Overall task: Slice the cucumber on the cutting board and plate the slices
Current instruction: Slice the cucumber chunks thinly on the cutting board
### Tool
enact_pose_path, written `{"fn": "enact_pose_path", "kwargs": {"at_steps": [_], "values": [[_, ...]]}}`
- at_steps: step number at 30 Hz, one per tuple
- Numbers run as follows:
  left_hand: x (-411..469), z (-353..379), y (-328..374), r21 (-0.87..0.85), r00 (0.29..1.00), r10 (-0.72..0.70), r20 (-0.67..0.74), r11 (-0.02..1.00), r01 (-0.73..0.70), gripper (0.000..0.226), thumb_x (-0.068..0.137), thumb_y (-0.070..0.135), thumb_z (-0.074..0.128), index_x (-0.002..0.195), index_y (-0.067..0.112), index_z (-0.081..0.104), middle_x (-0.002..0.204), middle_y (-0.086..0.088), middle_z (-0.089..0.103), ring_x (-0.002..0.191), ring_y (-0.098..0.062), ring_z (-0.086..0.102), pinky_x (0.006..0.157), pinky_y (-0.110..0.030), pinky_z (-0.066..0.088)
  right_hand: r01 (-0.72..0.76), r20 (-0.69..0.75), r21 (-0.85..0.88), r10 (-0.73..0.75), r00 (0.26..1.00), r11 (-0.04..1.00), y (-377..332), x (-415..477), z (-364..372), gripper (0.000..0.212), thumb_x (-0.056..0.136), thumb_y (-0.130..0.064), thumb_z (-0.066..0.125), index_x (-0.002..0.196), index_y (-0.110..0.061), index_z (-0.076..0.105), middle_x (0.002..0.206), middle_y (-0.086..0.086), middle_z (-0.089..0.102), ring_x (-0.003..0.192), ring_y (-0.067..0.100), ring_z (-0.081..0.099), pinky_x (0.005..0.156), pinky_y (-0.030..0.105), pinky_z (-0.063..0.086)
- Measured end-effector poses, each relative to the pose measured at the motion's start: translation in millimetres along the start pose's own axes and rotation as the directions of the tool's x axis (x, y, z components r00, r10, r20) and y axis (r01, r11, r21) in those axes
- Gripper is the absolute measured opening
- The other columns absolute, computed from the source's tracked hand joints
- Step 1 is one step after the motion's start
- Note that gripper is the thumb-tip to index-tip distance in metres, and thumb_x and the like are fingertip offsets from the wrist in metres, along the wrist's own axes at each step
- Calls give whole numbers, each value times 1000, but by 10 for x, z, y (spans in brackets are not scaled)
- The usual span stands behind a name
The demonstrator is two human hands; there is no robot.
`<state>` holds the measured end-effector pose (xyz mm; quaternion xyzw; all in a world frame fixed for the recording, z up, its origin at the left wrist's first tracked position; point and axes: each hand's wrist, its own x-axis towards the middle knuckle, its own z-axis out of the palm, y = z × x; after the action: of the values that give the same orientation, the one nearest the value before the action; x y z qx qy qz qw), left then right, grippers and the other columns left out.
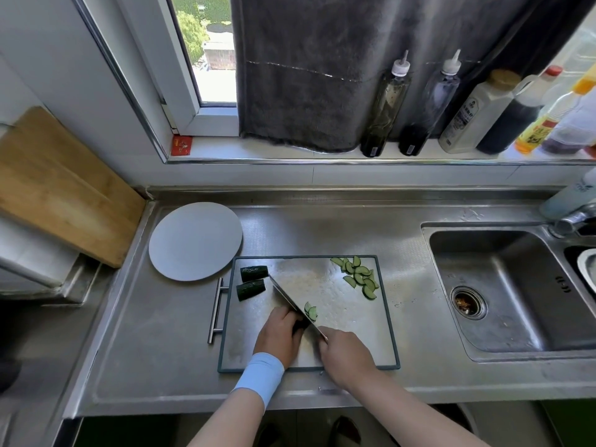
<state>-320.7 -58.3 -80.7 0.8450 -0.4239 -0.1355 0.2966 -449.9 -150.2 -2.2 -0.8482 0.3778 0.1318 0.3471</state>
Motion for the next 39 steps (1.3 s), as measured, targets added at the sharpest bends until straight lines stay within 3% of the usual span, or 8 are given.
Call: {"fn": "enact_pose_path", "kwargs": {"at_steps": [4,9,19,22,27,39], "values": [[14,-12,1,-1,999,-41,8,999,41,15,75,20,71,89,17,66,95,0,60,89,-18,57,70,-29,51,9,-18,-6,-9,1000,1000,-8,-18,7,27,100,-32,38,108,-31,63,95,1,70,84,23,61,65,30,41],[16,-18,16,-6,997,-67,23,998,68,15,81,25,67,95,20,67,100,0,60,96,-17,54,78,-27,47,31,-48,8,-31,998,999,14,-143,-1,25,100,-32,37,95,-29,61,77,-4,65,71,18,58,57,31,41],[23,-27,2,-14,997,-75,27,997,75,15,81,26,67,96,23,68,101,3,60,98,-13,53,80,-16,39,25,-15,-17,-26,1000,1000,40,-206,-65,25,101,-29,37,86,-28,56,75,-5,59,68,15,53,51,25,33],[23,-27,-4,-16,996,-79,31,997,80,15,81,27,66,95,22,66,99,3,59,94,-14,54,78,-18,41,6,1,-7,-6,1000,1000,1,-149,-52,26,100,-27,37,87,-25,59,73,-7,57,69,17,53,53,29,35],[32,-24,-7,7,997,-59,51,998,59,16,81,25,65,96,18,66,101,3,59,98,-14,52,79,-25,46,-6,40,-2,6,999,1000,-27,-21,-18,24,99,-25,37,92,-28,59,89,2,66,78,22,55,65,31,42],[53,-65,-3,2,997,-53,59,999,53,17,81,26,66,96,17,65,101,2,58,97,-14,53,81,-23,45,9,3,-14,-9,1000,1000,-11,-41,-43,27,100,-30,38,94,-27,64,87,-1,67,77,20,57,64,30,42]]}}
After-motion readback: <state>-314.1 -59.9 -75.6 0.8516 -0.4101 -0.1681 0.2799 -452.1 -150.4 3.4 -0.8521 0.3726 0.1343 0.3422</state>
